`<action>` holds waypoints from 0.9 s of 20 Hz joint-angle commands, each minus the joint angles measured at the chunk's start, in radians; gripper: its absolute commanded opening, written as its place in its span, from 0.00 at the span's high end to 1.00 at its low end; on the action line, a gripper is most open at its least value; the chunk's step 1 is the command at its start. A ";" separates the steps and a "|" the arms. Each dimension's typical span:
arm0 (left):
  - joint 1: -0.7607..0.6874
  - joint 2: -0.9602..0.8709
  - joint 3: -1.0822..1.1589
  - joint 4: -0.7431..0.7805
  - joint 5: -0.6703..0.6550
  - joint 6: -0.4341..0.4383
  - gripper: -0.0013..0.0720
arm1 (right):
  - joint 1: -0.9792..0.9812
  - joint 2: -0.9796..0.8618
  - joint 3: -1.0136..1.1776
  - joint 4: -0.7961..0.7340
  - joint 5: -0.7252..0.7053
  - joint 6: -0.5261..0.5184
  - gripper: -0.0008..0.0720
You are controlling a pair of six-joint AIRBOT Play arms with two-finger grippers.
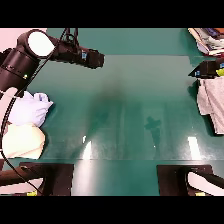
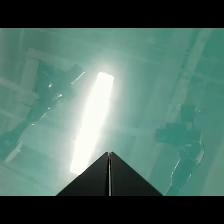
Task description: Fold the shirts.
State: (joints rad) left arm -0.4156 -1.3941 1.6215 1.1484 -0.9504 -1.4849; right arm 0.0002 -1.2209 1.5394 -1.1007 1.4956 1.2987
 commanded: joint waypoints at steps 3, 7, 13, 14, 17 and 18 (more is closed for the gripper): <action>0.000 0.000 0.000 0.000 0.001 0.000 0.95 | 0.004 0.000 0.001 0.001 0.000 -0.001 0.97; 0.000 0.000 0.000 0.000 0.001 0.000 0.95 | 0.004 0.000 -0.001 0.001 0.000 -0.001 0.97; 0.000 0.000 0.000 -0.003 0.037 0.000 0.95 | 0.004 0.000 -0.001 0.001 0.014 0.000 0.97; 0.005 0.003 0.001 0.006 0.043 0.000 0.95 | 0.004 0.000 -0.001 0.001 0.021 0.000 0.97; 0.083 0.051 0.014 0.096 -0.171 0.002 0.95 | 0.004 0.000 -0.001 0.001 0.027 0.000 0.97; 0.124 0.083 0.014 0.162 -0.256 0.013 0.95 | 0.004 0.000 -0.001 0.001 0.027 0.000 0.97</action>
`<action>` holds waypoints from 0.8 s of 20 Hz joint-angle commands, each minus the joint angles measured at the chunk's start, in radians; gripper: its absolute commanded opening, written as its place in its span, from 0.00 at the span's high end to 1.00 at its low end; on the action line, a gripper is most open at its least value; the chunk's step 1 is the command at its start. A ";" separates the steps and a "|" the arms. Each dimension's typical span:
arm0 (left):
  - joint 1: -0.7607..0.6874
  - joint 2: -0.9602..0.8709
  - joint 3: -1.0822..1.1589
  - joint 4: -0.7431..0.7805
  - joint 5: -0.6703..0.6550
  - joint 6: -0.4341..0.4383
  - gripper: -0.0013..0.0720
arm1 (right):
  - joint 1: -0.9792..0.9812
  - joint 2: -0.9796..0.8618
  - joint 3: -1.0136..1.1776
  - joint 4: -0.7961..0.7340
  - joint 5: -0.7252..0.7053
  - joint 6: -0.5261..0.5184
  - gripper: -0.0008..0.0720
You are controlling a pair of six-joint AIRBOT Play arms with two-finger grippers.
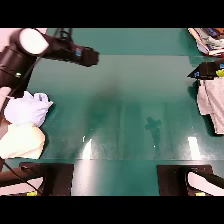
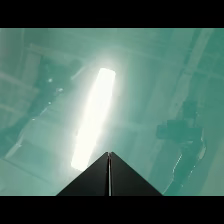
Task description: Fold the shirts.
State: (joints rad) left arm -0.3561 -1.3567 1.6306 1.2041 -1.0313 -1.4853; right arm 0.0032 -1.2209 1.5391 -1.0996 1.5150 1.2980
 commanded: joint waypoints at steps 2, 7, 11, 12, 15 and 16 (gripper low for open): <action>0.154 0.111 0.002 0.235 -0.304 0.045 0.95 | 0.001 0.000 0.000 0.001 0.007 0.002 0.97; 0.423 0.294 -0.205 0.436 -0.465 0.045 0.95 | 0.001 0.000 -0.001 0.001 0.008 0.002 0.97; 0.605 0.306 -0.454 0.450 -0.388 0.016 0.08 | 0.001 0.000 -0.001 0.001 0.007 0.002 0.97; 0.632 0.306 -0.521 0.450 -0.324 0.015 0.09 | 0.001 0.000 -0.001 0.001 0.007 0.002 0.97; 0.678 0.305 -0.694 0.450 -0.154 -0.009 0.09 | 0.001 0.000 -0.001 0.001 0.007 0.002 0.97; 0.679 0.303 -0.743 0.451 -0.105 -0.011 0.09 | 0.001 0.000 -0.001 0.001 0.006 0.002 0.97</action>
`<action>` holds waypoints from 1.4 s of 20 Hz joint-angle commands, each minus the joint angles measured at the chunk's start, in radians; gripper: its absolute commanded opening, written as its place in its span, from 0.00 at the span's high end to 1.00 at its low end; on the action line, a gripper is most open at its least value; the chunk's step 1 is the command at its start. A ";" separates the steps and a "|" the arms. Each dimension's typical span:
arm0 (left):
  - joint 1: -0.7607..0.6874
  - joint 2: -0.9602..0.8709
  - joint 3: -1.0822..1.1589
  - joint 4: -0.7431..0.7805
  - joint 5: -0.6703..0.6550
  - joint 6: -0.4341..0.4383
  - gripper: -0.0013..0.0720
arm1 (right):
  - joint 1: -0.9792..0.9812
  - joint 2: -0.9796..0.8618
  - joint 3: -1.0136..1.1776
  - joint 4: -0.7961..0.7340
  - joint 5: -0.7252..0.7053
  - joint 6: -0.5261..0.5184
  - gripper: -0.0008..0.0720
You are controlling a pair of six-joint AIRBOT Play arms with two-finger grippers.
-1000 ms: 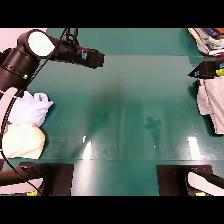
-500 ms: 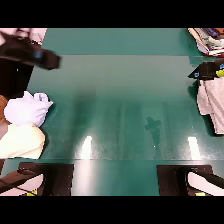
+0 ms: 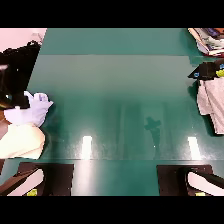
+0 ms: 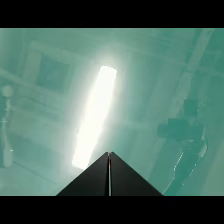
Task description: Fold the shirts.
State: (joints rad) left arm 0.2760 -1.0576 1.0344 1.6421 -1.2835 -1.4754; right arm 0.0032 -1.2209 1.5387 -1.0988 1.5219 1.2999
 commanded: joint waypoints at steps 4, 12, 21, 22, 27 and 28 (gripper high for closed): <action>0.047 0.001 -0.246 0.012 0.256 -0.047 0.10 | 0.001 0.000 0.000 0.000 -0.005 0.001 0.97; 0.042 0.035 -0.128 -0.009 0.174 -0.073 0.95 | 0.001 0.000 0.000 0.001 -0.004 0.001 0.97; 0.042 0.192 0.665 -0.380 -0.119 -0.062 0.95 | 0.001 0.000 0.177 0.008 -0.097 0.001 0.97; 0.042 0.192 0.699 -0.425 -0.124 -0.062 0.95 | 0.001 0.000 0.211 0.008 -0.106 0.001 0.97; -0.057 0.186 0.677 -0.542 -0.109 -0.063 0.96 | 0.001 0.000 0.346 0.008 -0.114 0.001 0.97; -0.124 0.183 0.655 -0.534 -0.084 -0.067 0.96 | 0.001 0.000 0.360 0.008 -0.118 0.001 0.97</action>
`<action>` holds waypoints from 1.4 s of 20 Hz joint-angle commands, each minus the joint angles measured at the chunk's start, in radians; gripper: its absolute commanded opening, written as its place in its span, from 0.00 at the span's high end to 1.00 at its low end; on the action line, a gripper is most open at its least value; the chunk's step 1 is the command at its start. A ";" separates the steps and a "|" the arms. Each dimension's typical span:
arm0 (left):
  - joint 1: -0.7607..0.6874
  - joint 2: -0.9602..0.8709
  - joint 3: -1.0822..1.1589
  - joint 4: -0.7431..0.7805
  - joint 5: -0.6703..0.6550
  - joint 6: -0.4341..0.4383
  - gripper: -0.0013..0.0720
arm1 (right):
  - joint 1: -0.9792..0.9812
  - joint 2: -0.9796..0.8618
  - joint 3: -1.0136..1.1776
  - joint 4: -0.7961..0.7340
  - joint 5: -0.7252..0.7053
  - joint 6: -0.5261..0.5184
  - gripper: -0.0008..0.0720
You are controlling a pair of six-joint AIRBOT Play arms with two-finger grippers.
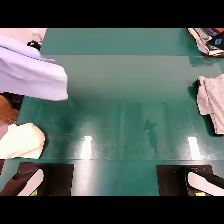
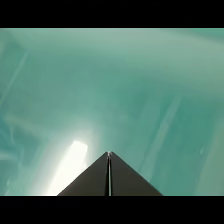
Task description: Fold the shirts.
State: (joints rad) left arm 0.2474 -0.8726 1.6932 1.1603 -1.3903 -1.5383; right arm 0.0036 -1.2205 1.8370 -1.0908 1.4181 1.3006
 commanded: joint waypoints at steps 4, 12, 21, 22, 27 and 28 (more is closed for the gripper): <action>-0.429 -0.069 -0.103 0.011 0.087 -0.054 0.96 | 0.001 0.000 0.083 0.000 -0.008 0.000 0.97; -0.930 -0.416 -0.248 0.010 0.262 0.000 0.29 | 0.001 0.000 0.082 0.000 0.028 0.000 0.97; -0.578 -0.448 -0.289 0.169 0.251 -0.011 0.26 | 0.001 -0.002 0.082 -0.001 0.072 0.001 0.97; -0.539 -0.449 -0.338 0.153 0.260 -0.011 0.26 | 0.001 -0.003 0.082 -0.001 0.078 0.001 0.97; -0.484 -0.502 -0.622 -0.003 0.433 0.015 0.26 | 0.001 -0.003 0.074 0.000 0.076 0.001 0.97; -0.484 -0.535 -0.647 -0.066 0.457 0.042 0.26 | 0.001 -0.003 0.064 0.000 0.077 0.001 0.97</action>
State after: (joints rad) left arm -0.2630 -1.3613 1.1564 1.2118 -1.0260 -1.5352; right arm 0.0036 -1.2232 1.9114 -1.0920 1.4918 1.3014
